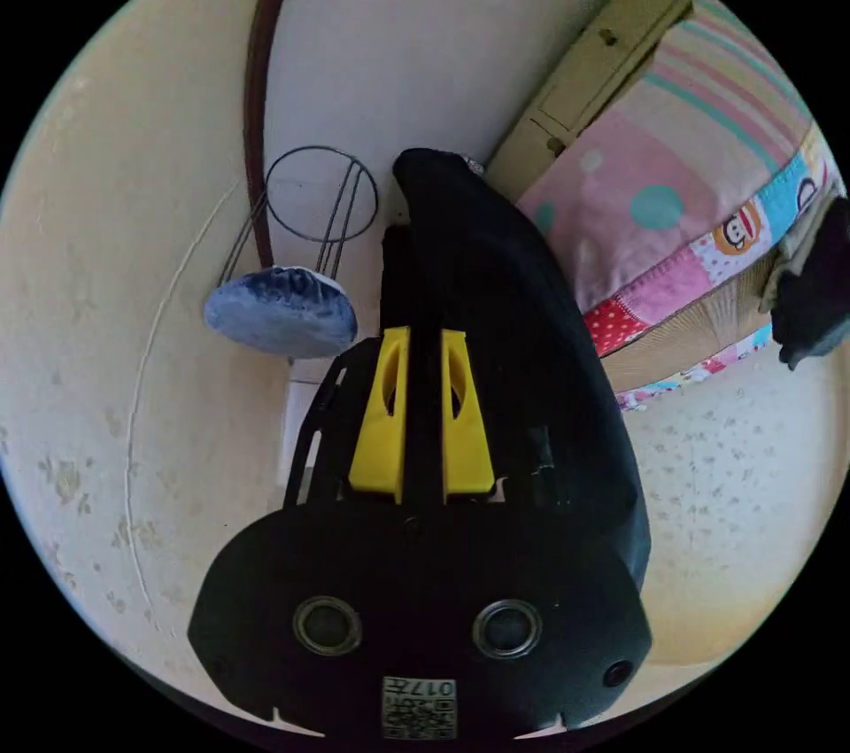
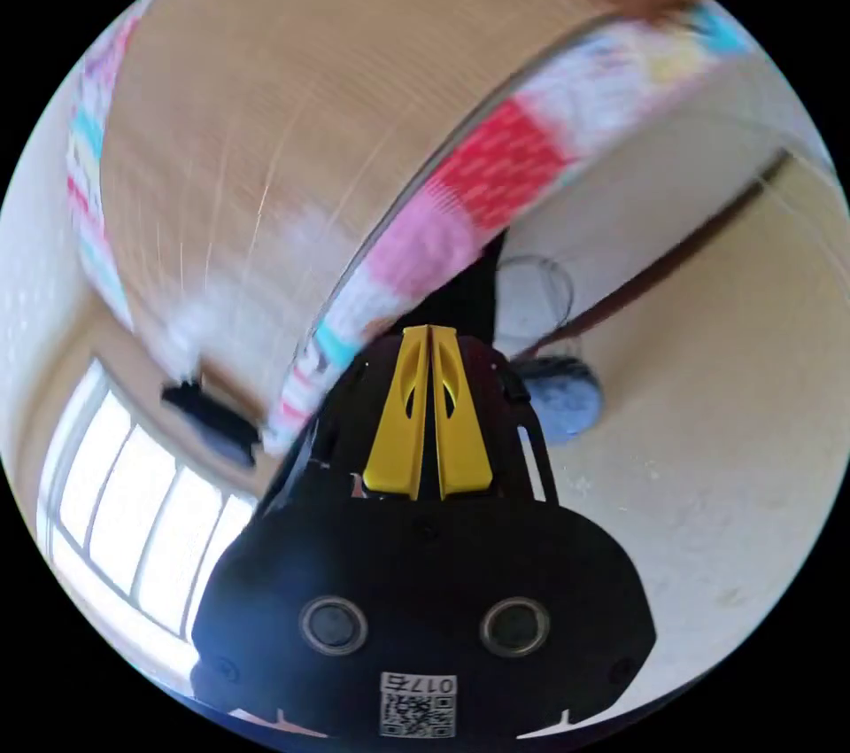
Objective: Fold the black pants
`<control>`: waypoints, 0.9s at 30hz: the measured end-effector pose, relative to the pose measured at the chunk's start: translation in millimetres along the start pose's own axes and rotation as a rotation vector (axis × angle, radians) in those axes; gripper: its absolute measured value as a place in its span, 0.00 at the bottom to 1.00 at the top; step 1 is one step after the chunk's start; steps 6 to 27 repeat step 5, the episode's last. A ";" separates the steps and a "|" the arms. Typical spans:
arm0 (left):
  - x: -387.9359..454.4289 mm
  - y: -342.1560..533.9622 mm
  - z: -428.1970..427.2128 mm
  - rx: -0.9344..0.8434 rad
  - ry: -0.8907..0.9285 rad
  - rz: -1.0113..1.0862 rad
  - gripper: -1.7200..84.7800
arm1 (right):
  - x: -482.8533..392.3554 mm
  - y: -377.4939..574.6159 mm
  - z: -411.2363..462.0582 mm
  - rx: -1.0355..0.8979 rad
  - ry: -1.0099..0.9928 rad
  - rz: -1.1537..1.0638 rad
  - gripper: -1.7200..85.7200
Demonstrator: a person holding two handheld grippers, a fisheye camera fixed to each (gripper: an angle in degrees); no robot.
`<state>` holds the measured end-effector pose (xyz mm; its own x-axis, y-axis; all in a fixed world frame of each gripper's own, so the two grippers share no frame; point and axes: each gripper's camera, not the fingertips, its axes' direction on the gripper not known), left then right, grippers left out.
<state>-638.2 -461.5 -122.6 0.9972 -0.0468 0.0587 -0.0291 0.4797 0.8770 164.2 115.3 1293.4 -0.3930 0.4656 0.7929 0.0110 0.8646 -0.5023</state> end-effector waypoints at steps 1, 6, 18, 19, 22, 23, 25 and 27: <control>-16.5 8.4 0.4 0.023 0.036 -0.092 0.08 | 42.6 34.9 -44.0 0.240 -0.065 0.148 0.02; 5.7 8.2 0.4 0.135 0.189 -0.201 0.07 | 159.9 115.6 -41.2 0.520 -0.756 0.460 0.02; 5.7 8.2 0.4 0.135 0.189 -0.201 0.07 | 159.9 115.6 -41.2 0.520 -0.756 0.460 0.02; 5.7 8.2 0.4 0.135 0.189 -0.201 0.07 | 159.9 115.6 -41.2 0.520 -0.756 0.460 0.02; 5.7 8.2 0.4 0.135 0.189 -0.201 0.07 | 159.9 115.6 -41.2 0.520 -0.756 0.460 0.02; 5.7 8.2 0.4 0.135 0.189 -0.201 0.07 | 159.9 115.6 -41.2 0.520 -0.756 0.460 0.02; 5.7 8.2 0.4 0.135 0.189 -0.201 0.07 | 159.9 115.6 -41.2 0.520 -0.756 0.460 0.02; 5.7 8.2 0.4 0.135 0.189 -0.201 0.07 | 159.9 115.6 -41.2 0.520 -0.756 0.460 0.02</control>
